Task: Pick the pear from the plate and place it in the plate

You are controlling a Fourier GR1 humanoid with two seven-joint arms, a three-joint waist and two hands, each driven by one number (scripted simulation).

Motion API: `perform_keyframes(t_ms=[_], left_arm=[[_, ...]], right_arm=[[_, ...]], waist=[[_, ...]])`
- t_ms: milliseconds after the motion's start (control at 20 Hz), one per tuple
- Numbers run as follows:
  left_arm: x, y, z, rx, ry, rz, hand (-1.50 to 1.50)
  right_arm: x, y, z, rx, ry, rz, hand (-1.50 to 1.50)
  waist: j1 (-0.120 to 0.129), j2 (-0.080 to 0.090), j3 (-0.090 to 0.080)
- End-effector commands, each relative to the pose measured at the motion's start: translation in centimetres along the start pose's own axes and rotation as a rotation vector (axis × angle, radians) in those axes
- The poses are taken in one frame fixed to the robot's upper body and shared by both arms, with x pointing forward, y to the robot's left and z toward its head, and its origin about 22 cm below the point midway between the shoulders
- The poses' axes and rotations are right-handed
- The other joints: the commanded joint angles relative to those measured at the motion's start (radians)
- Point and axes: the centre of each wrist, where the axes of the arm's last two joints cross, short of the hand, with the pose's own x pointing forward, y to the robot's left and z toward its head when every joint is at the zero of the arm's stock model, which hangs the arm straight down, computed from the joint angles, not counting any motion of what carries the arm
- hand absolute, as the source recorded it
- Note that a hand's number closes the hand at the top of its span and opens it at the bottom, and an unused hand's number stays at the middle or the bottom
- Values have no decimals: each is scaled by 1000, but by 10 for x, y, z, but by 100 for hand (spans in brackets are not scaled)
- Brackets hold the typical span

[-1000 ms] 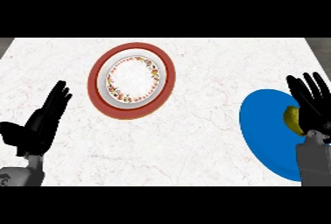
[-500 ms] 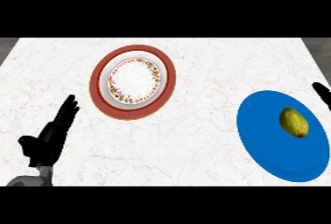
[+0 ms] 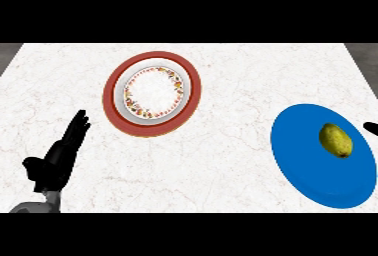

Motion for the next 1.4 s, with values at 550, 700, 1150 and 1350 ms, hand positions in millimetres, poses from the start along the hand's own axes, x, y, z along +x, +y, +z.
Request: perform_keyframes(t_ms=[550, 700, 1150, 1350], left_arm=[[7, -5, -11, -7, 0, -2, 0], [-5, -5, -1, -4, -21, -4, 0], [-13, 3, -10, -11, -10, 8, 0], [22, -8, -17, -14, -13, -3, 0]], right_arm=[[7, -8, -14, 208, 251, 182, -150], [-4, -19, -31, 237, 297, 266, -150], [-21, 4, -43, 306, 298, 257, -150], [-14, 27, -43, 287, 324, 325, -150]], waist=[[7, 1, 0], [13, 3, 1], [6, 2, 0], [10, 1, 1]])
